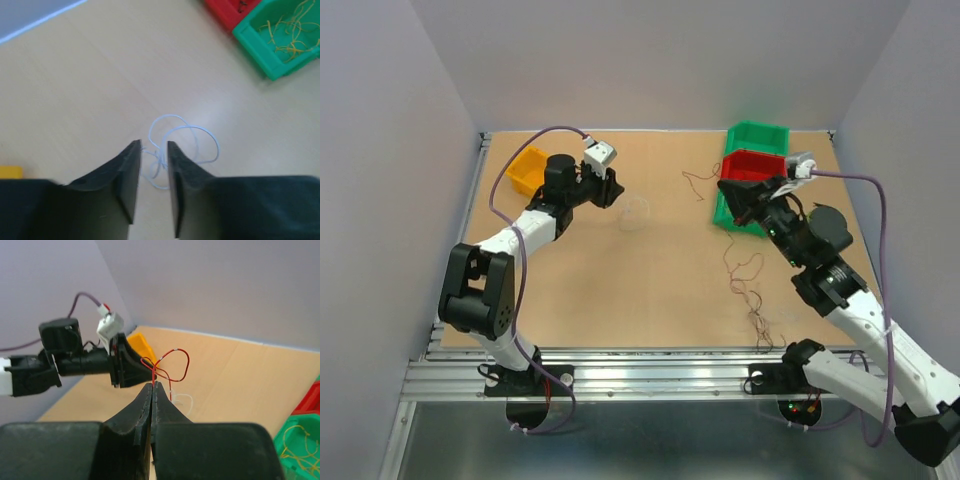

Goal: Untangle the cables

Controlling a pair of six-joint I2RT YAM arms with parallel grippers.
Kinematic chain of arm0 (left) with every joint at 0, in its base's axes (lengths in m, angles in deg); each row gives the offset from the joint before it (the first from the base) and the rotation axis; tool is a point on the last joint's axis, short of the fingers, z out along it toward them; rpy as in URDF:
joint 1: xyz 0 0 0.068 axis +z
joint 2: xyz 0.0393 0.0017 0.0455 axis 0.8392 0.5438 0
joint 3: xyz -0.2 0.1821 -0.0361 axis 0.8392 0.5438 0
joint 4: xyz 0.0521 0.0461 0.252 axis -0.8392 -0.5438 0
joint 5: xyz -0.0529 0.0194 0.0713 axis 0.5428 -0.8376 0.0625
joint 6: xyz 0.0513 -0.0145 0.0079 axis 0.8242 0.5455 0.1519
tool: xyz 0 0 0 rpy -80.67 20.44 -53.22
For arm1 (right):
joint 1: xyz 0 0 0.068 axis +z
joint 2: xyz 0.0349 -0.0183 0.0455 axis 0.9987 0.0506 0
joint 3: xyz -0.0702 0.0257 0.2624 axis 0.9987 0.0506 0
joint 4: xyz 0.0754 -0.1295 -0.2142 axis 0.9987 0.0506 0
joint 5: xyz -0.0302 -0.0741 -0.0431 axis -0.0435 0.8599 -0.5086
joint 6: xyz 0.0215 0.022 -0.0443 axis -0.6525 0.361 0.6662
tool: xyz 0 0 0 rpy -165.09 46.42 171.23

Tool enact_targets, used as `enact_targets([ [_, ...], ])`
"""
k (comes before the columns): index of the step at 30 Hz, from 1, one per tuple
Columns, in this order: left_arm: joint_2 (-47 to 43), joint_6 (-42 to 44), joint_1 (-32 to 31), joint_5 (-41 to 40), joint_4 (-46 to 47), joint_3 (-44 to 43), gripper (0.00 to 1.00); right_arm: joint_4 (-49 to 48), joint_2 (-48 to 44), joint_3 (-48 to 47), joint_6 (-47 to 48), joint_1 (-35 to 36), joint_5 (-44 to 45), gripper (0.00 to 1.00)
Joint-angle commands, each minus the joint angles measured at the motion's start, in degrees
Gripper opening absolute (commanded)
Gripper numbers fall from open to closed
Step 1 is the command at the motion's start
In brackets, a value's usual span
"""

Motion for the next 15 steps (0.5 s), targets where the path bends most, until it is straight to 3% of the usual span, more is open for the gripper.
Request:
enact_targets([
  [1,-6.5,5.1,-0.1,2.2,2.0,1.6,0.65,-9.8,2.9,-3.8,-0.6,0.4,-7.8,0.01],
  [2,-7.1,5.1,-0.1,2.2,2.3,2.0,0.76,-11.0,4.6,-3.7,-0.7,0.4,-9.0,0.0],
  [3,-8.6,4.9,-0.1,2.0,3.4,3.1,0.78,-13.1,5.5,-3.7,-1.2,0.4,-9.3,0.0],
  [11,-11.9,4.1,-0.1,2.3,5.0,5.4,0.82,-16.4,13.2,-5.3,-2.9,0.4,-10.2,0.01],
  [14,-13.1,4.5,-0.1,7.3,5.3,6.2,0.84,-17.3,16.3,-6.2,-4.0,0.4,-14.6,0.01],
  [15,-14.1,6.3,-0.1,13.5,5.4,6.9,0.85,-19.8,18.0,-6.3,-4.8,0.4,-16.7,0.01],
])
